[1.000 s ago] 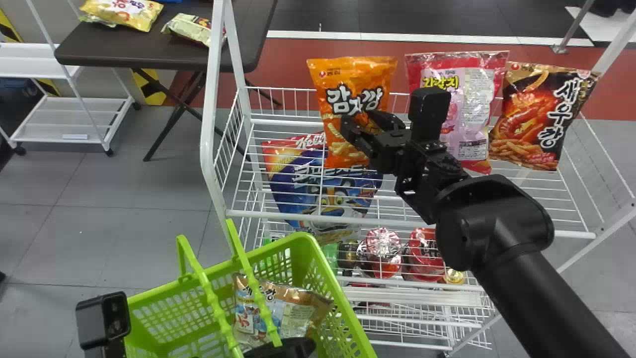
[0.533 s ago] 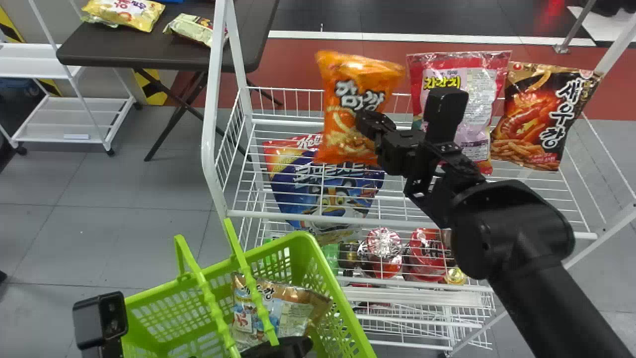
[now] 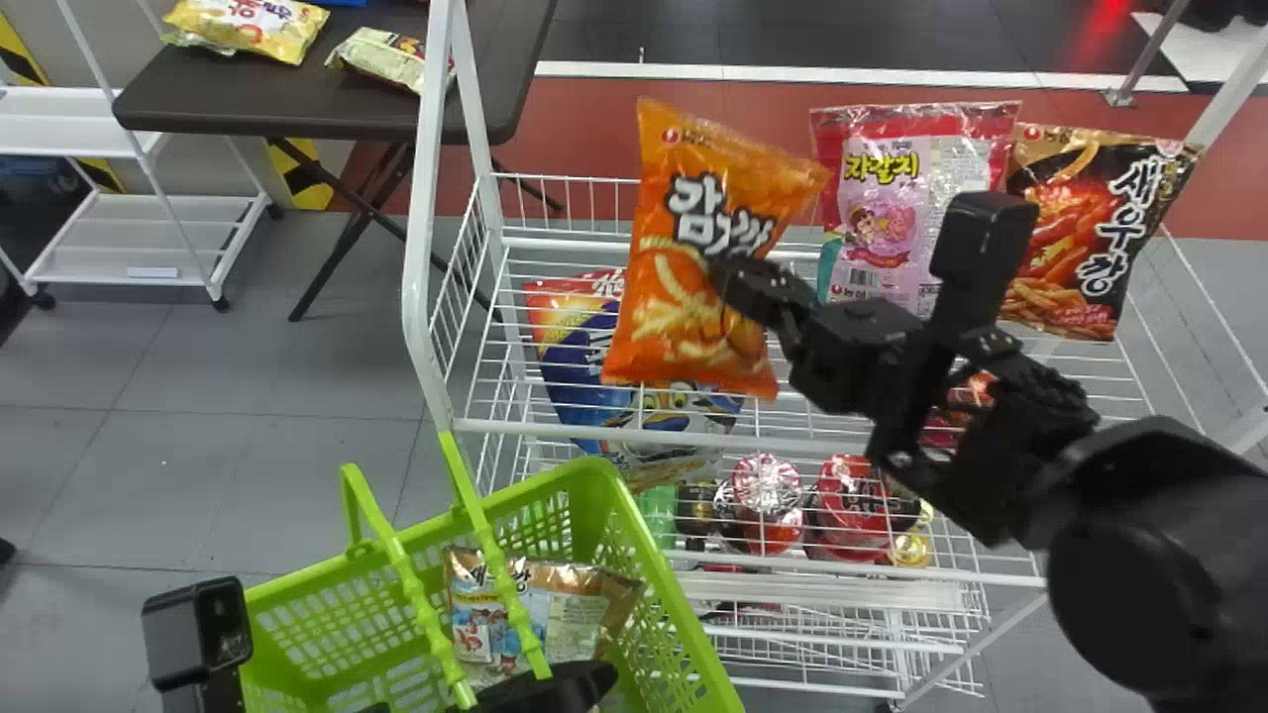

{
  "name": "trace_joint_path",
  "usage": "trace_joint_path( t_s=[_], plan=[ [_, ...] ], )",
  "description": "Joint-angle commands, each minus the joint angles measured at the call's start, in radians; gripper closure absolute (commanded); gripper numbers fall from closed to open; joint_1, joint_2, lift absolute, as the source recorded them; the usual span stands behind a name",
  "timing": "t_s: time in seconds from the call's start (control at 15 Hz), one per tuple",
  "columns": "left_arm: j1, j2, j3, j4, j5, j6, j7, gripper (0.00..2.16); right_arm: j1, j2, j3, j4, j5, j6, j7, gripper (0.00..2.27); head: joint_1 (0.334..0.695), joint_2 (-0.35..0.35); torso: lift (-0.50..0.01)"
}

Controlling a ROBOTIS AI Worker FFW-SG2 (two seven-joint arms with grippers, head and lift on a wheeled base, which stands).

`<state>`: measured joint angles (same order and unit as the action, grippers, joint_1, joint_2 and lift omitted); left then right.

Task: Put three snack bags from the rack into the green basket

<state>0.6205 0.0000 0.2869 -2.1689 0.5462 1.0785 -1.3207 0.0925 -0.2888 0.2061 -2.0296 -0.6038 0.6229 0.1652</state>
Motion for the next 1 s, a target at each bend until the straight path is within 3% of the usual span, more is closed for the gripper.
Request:
trace_joint_path(
  t_s=[0.0, 0.53, 0.93],
  plan=[
    [-0.011, -0.003, -0.002, 0.006, 0.000, -0.002, 0.003, 2.15, 0.055, -0.018, -0.014, -0.097, -0.056, 0.189, 0.007, 2.25, 0.695, 0.039, 0.000],
    [-0.019, -0.003, -0.014, 0.015, -0.005, -0.005, 0.006, 2.15, 0.075, -0.020, 0.036, -0.228, -0.111, 0.490, -0.001, 2.25, 0.695, 0.139, 0.000],
    [-0.021, -0.003, -0.026, 0.015, -0.008, -0.008, 0.006, 2.15, 0.023, 0.033, 0.105, -0.230, -0.109, 0.548, -0.042, 2.25, 0.695, 0.208, 0.000]
  ],
)
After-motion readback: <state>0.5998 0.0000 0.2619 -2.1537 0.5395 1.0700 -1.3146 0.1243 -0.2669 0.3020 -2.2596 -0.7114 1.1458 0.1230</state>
